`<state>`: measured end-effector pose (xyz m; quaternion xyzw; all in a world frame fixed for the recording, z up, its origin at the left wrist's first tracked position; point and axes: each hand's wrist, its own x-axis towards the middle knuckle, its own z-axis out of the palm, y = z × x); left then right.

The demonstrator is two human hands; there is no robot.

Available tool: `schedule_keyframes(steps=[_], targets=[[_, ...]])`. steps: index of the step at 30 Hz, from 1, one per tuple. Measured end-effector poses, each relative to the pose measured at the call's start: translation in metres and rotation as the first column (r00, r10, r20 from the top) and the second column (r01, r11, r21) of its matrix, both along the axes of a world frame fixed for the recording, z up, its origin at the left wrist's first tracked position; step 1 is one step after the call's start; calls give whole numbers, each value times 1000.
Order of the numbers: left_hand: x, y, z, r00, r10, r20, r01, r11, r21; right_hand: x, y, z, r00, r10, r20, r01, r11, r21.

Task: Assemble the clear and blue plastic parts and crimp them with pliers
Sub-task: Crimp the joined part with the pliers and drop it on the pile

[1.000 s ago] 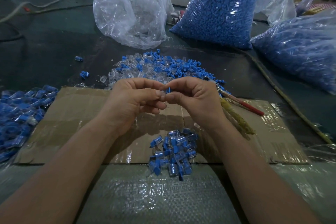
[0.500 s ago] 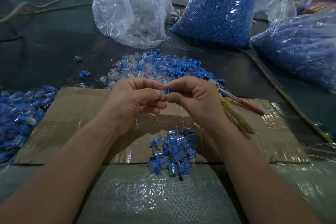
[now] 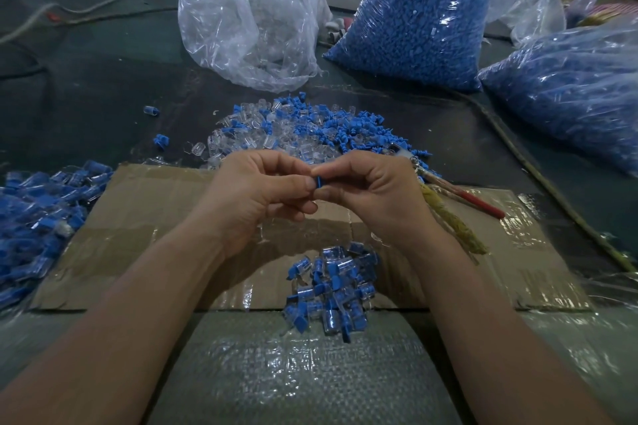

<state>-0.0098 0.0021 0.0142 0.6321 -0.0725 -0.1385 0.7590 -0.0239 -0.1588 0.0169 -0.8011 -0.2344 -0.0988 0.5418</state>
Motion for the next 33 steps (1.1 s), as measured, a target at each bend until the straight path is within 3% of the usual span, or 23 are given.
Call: schedule_keyframes(steps=[8,11,14,17,19,22,27,30,33], targets=[[0,-1,0,999,25,33,-27,998,51,-1,-1,2,996,27,-79,-32,998,-61],[1,-1,-1,997,72,16,-73,997,9,3,-12,6,985,-143,-100,120,972,-203],[3,2,-4,994,109,19,-109,994,2,12,-37,9,910,-409,-63,360,858,-366],[5,3,-6,994,112,17,-112,994,-6,16,-67,10,805,-590,-61,483,713,-508],[5,3,-7,992,121,16,-121,993,-15,16,-84,9,730,-669,-145,438,619,-652],[5,4,-9,992,127,21,-127,992,-12,13,-99,7,642,-718,-267,232,515,-825],[6,2,-7,993,119,17,-118,993,-14,14,-101,6,618,-753,-227,253,464,-849],[6,2,-6,994,112,15,-112,994,-18,15,-95,9,605,-763,-226,345,507,-790],[6,3,-6,994,113,12,-112,993,-37,13,-87,11,609,-788,-92,463,447,-765]])
